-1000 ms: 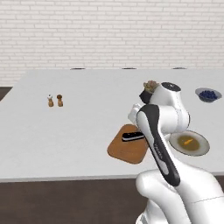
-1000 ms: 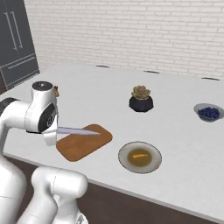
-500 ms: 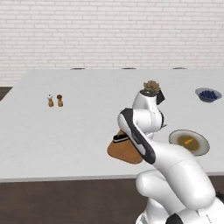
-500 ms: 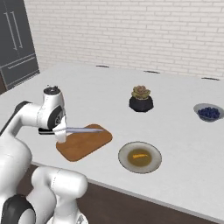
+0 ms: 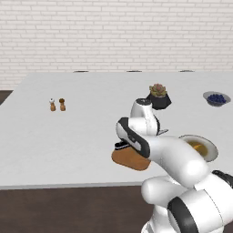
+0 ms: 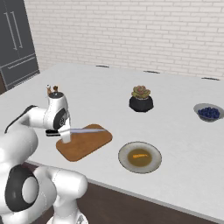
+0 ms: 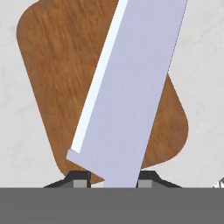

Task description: Pick up the knife from the drawer and place it on the cutting board. Then place the meat from the plate to the cutting board.

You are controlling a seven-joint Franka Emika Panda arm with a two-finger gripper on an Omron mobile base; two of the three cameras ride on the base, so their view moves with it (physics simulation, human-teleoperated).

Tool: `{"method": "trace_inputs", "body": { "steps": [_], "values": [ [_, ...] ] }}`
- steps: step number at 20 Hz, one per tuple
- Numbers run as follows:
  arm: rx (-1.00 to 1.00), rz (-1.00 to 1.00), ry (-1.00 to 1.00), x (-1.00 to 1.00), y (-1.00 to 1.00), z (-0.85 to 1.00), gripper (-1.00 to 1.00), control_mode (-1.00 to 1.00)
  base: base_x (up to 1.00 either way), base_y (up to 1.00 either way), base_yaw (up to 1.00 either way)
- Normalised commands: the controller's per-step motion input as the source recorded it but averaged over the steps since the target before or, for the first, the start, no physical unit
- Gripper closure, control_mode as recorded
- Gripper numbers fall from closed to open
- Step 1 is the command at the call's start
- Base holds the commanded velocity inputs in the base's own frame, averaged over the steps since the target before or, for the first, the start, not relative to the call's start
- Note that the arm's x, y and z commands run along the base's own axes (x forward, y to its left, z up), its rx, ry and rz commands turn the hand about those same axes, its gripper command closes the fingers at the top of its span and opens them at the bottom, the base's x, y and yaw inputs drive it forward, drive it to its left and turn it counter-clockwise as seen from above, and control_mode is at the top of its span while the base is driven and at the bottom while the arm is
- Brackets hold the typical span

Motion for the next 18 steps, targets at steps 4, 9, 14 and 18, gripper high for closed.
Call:
{"method": "trace_inputs", "body": {
  "steps": [4, 9, 14, 18],
  "values": [
    [0.0, 0.0, 0.13, 0.62, 0.0, -0.17, 1.0, -1.0, 0.0, 0.0, 0.0],
    [0.0, 0.0, 0.09, 0.46, 0.0, -0.24, 1.0, -1.0, 0.0, 0.0, 0.0],
    [0.0, 0.0, 0.01, 0.29, 0.0, -0.46, 1.0, -1.0, 0.0, 0.0, 0.0],
    [0.0, 0.0, 0.0, 0.19, 0.0, -0.5, 1.0, -1.0, 0.0, 0.0, 0.0]
  ]
}}
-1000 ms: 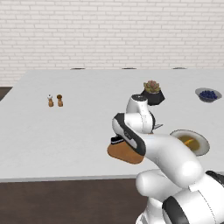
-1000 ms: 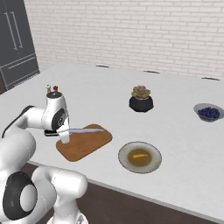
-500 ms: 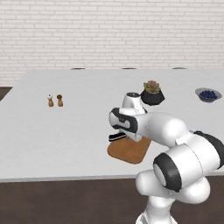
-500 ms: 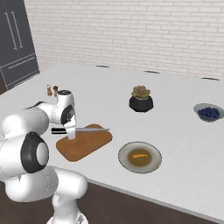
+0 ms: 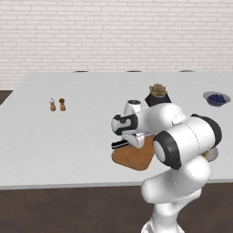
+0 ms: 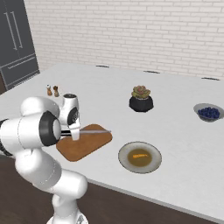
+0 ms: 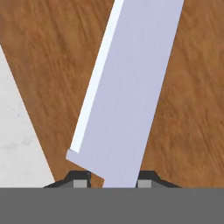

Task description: Pick up the knife from the drawer and place it on the cutting board. Then place the meat from the plate to the cutting board.

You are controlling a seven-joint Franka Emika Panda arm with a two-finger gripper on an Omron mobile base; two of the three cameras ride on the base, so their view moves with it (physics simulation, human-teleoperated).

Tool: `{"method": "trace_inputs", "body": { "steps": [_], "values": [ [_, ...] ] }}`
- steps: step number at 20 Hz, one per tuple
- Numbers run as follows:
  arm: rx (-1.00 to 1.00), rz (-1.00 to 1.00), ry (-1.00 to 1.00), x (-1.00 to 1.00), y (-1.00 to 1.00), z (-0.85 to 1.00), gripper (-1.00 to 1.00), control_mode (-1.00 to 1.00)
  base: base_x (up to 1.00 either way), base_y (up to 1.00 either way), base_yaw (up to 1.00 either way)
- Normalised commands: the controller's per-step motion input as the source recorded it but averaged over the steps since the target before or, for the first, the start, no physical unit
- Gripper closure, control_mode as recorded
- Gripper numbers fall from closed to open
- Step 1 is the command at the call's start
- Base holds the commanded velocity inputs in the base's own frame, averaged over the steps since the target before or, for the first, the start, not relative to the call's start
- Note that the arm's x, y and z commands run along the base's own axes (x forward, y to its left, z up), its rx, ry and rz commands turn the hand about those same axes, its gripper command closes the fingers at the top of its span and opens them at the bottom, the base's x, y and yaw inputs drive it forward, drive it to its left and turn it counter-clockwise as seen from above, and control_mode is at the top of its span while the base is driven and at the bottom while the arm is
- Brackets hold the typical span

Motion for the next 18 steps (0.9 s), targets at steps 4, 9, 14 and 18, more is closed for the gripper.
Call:
{"method": "trace_inputs", "body": {
  "steps": [4, 9, 14, 18],
  "values": [
    [0.0, 0.0, 0.0, 0.04, 0.0, -0.42, -1.0, -1.0, 0.0, 0.0, 0.0],
    [0.0, 0.0, 0.0, 0.0, 0.0, -0.13, -1.0, -1.0, 0.0, 0.0, 0.0],
    [0.0, 0.0, 0.0, 0.0, 0.0, 0.0, -1.0, -1.0, 0.0, 0.0, 0.0],
    [0.0, 0.0, -0.05, 0.0, 0.0, 0.1, -1.0, -1.0, 0.0, 0.0, 0.0]
  ]
}}
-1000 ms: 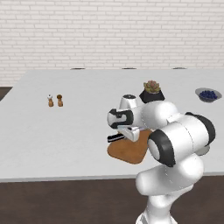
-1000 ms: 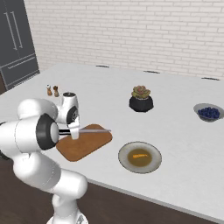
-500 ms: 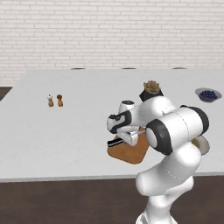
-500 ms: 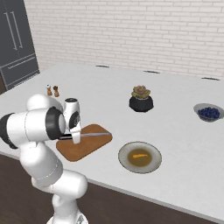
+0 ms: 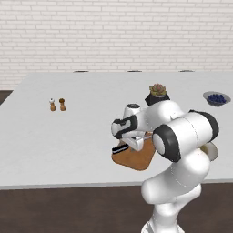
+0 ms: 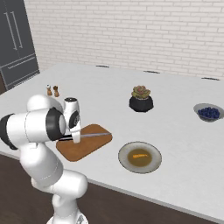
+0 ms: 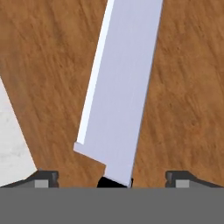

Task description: Pick up the knife from the drawer and place it on the cutting board. Then place the meat from the plate to the cutting board.

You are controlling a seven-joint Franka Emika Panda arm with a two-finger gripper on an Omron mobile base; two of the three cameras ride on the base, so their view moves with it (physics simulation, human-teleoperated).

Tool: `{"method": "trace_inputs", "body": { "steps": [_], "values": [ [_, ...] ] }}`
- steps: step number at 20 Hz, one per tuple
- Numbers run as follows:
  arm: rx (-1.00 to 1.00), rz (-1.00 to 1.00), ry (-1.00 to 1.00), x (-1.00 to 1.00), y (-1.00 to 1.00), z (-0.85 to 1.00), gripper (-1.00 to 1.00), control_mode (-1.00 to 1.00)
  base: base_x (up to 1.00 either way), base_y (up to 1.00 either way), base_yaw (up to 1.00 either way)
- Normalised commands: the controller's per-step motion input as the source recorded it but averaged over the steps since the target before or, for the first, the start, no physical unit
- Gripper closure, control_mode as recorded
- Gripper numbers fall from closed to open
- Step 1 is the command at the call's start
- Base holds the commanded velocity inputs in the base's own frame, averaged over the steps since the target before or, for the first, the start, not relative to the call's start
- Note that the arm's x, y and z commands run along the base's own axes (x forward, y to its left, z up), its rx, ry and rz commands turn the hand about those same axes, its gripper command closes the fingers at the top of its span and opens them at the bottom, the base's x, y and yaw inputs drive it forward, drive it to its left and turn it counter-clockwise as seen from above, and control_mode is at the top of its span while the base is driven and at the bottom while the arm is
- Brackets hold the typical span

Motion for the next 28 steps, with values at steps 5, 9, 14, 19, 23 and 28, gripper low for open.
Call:
{"method": "trace_inputs", "body": {
  "steps": [5, 9, 14, 19, 23, 28],
  "values": [
    [0.0, 0.0, -0.01, -0.08, 0.0, 0.59, -1.0, -1.0, 0.0, 0.0, 0.0],
    [0.0, 0.0, 0.0, -0.19, -0.17, 0.73, -1.0, -1.0, 0.0, 0.0, 0.0],
    [0.0, 0.0, 0.0, -0.11, -0.48, 0.59, -1.0, -1.0, 0.0, 0.0, 0.0],
    [0.0, 0.01, 0.0, -0.12, -0.71, 0.17, -1.0, -1.0, 0.0, 0.0, 0.0],
    [-0.02, 0.0, -0.02, -0.38, -0.67, 0.0, -1.0, -1.0, 0.0, 0.0, 0.0],
    [-0.02, 0.0, 0.0, -0.26, -0.93, -0.16, -1.0, -1.0, 0.0, 0.0, 0.0]
  ]
}}
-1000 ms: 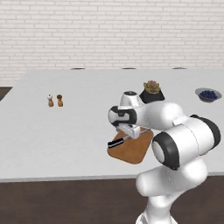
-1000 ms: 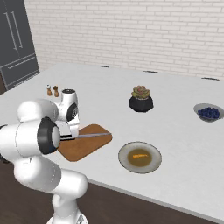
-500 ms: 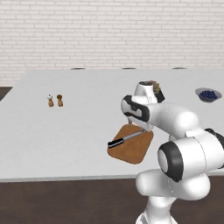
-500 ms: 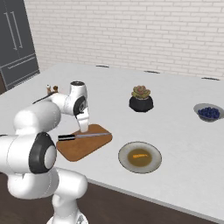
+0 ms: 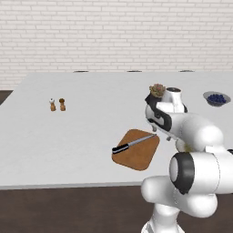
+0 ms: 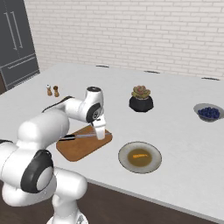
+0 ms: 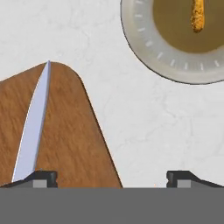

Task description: Pick up the knife from the drawer and place it on the cutting board. Then place the meat from the plate to the cutting board.

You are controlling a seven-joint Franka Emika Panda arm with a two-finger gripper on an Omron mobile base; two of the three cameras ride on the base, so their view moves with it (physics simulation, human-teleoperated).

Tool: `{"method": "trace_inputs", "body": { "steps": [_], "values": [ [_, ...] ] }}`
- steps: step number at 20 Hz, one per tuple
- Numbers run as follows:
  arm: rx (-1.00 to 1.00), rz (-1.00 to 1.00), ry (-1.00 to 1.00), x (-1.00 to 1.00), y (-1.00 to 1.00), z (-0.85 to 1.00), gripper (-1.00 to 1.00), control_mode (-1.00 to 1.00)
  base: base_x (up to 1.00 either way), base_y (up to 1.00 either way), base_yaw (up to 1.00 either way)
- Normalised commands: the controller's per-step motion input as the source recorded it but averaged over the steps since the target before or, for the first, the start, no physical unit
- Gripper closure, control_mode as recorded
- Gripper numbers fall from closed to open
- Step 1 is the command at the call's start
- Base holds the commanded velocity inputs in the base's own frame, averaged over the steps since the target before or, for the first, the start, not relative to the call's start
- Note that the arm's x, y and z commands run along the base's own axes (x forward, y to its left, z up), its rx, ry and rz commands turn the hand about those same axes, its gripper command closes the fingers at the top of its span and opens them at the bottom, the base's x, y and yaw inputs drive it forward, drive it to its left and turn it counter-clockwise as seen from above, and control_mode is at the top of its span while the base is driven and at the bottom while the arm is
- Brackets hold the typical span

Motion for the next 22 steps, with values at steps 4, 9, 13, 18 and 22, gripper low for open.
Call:
{"method": "trace_inputs", "body": {
  "steps": [4, 9, 13, 18, 22],
  "values": [
    [-0.01, 0.06, 0.0, -0.01, -1.0, -0.28, -1.0, -1.0, 0.0, 0.0, 0.0],
    [0.0, 0.03, 0.0, 0.0, -1.0, -0.23, -1.0, -1.0, 0.0, 0.0, 0.0],
    [0.0, 0.0, 0.0, 0.0, -0.96, -0.21, -1.0, -1.0, 0.0, 0.0, 0.0],
    [0.0, 0.0, 0.0, 0.0, -0.46, -0.05, -1.0, -1.0, 0.0, 0.0, 0.0],
    [0.0, 0.0, 0.0, 0.0, -0.18, -0.16, -1.0, -1.0, 0.0, 0.0, 0.0]
  ]
}}
